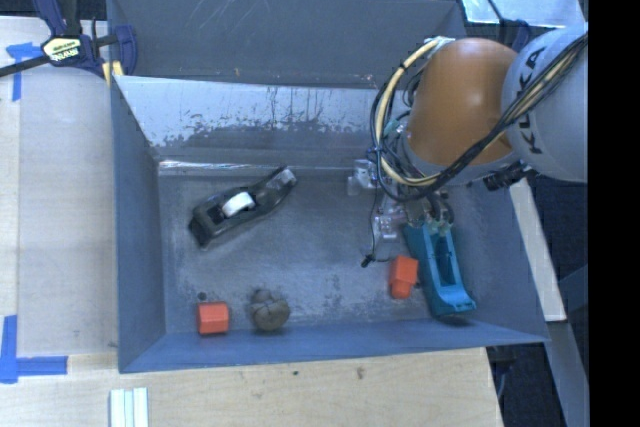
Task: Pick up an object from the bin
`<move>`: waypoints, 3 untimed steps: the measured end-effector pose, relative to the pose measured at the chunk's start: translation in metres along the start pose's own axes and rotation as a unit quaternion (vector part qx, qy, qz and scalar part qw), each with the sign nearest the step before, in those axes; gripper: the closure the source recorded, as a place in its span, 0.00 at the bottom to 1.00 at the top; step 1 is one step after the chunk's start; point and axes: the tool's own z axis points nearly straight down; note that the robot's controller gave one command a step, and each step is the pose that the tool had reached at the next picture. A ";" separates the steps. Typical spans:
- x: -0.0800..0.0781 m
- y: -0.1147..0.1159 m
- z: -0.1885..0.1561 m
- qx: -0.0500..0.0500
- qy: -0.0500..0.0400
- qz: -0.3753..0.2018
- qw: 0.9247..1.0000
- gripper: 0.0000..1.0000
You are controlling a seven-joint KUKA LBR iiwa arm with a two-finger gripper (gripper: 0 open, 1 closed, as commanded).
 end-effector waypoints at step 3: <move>0.007 0.058 -0.038 0.000 -0.008 -0.018 1.000 0.00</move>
Offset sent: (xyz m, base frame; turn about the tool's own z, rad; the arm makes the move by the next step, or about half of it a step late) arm -0.0607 0.0357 0.1072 0.1282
